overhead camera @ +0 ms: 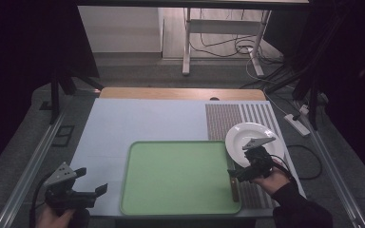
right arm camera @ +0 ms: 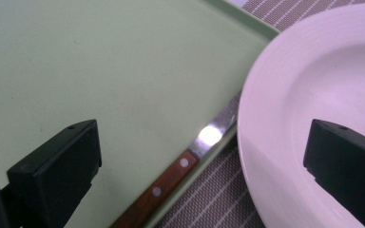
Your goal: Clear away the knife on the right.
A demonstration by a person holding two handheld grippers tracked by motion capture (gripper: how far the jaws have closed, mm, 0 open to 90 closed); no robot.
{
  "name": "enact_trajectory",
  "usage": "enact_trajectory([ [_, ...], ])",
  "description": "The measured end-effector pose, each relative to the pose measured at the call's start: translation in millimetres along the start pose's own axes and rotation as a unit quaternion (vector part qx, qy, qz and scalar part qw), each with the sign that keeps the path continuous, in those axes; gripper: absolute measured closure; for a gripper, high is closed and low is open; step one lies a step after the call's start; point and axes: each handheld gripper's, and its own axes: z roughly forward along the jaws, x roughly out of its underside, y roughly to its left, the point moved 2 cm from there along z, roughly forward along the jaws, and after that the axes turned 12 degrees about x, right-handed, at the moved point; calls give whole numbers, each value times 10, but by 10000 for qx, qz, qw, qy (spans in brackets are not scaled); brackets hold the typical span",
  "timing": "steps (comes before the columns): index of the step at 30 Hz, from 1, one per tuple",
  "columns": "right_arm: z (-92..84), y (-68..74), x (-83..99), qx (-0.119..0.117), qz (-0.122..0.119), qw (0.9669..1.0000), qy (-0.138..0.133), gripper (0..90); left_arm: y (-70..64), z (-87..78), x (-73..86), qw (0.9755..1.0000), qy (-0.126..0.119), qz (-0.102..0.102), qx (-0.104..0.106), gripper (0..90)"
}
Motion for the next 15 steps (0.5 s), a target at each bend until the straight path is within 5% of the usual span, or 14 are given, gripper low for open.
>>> enact_trajectory([
  [15, -259, -91, 266, 240, 306, 9990, -233, 0, 1, 0, 0, 10000, -3, -11, -2, 22],
])
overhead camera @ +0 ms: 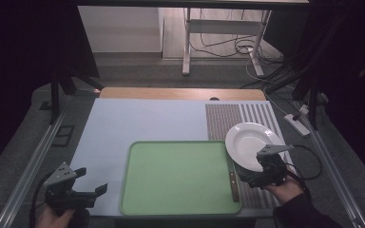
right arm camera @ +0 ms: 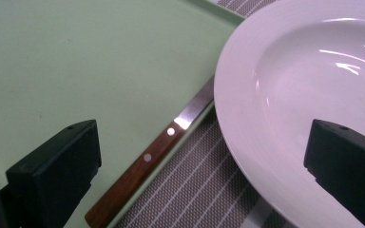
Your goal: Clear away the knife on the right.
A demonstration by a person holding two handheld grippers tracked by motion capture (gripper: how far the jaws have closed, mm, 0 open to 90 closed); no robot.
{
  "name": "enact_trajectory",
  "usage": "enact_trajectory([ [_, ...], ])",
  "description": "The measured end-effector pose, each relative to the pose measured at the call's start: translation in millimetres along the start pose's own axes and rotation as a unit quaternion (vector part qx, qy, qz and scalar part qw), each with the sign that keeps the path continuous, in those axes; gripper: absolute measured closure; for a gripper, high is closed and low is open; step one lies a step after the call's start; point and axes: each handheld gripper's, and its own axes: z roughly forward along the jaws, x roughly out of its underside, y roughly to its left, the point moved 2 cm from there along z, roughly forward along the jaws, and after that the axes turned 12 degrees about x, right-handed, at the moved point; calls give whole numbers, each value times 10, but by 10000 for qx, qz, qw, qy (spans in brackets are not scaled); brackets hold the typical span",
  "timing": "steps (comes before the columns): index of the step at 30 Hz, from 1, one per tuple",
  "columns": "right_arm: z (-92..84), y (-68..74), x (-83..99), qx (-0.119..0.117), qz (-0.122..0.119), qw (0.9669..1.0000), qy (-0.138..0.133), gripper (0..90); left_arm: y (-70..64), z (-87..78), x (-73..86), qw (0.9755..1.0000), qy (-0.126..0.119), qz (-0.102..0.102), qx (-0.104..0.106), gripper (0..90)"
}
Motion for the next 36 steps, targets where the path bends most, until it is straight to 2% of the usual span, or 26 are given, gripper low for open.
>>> enact_trajectory([
  [9, -88, -33, 139, 36, 195, 9998, 70, 0, 1, 0, -1, 10000, 0, -11, -1, 22],
  [10, -125, -42, 149, 68, 249, 9997, -25, 0, 1, 0, -1, 10000, -1, -14, 0, 22],
  [22, -270, -93, 228, 190, 456, 9986, -199, 0, 6, -1, 1, 10000, -5, -28, 1, 22],
  [36, -392, -127, 314, 375, 493, 9978, -240, 0, 8, -4, 5, 10000, -6, -36, -4, 22],
])
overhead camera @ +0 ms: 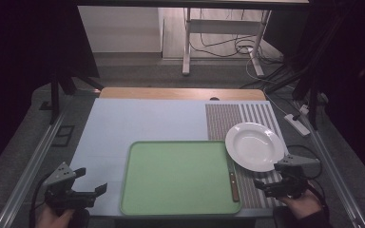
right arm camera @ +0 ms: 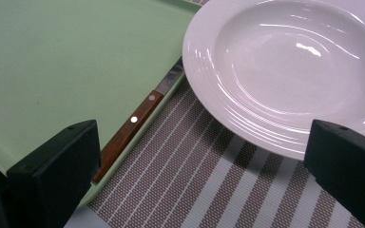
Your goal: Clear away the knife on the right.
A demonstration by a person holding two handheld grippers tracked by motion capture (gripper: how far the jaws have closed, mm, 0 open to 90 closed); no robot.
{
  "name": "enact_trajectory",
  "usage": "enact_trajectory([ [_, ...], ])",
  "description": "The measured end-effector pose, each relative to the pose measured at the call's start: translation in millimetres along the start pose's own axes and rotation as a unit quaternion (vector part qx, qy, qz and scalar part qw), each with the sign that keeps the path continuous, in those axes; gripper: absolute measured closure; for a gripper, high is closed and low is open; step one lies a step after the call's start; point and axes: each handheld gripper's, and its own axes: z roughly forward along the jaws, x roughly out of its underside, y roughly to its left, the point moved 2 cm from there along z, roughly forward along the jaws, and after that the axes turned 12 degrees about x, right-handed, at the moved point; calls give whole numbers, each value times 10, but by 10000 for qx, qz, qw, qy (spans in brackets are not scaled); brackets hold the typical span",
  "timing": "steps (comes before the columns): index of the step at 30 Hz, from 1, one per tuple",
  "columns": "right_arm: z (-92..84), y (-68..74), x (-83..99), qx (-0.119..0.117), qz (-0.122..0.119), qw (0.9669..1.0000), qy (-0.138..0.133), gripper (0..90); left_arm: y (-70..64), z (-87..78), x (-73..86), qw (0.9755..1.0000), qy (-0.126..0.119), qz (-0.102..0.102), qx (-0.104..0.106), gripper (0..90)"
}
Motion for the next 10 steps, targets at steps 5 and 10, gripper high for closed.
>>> enact_trajectory([
  [5, -40, -7, 32, 65, -7, 10000, 8, 0, 0, 2, 0, 10000, 8, 3, -2, 22],
  [10, -47, -11, 44, 70, -4, 10000, 13, 0, -2, 4, -6, 10000, 3, 9, 1, 22],
])
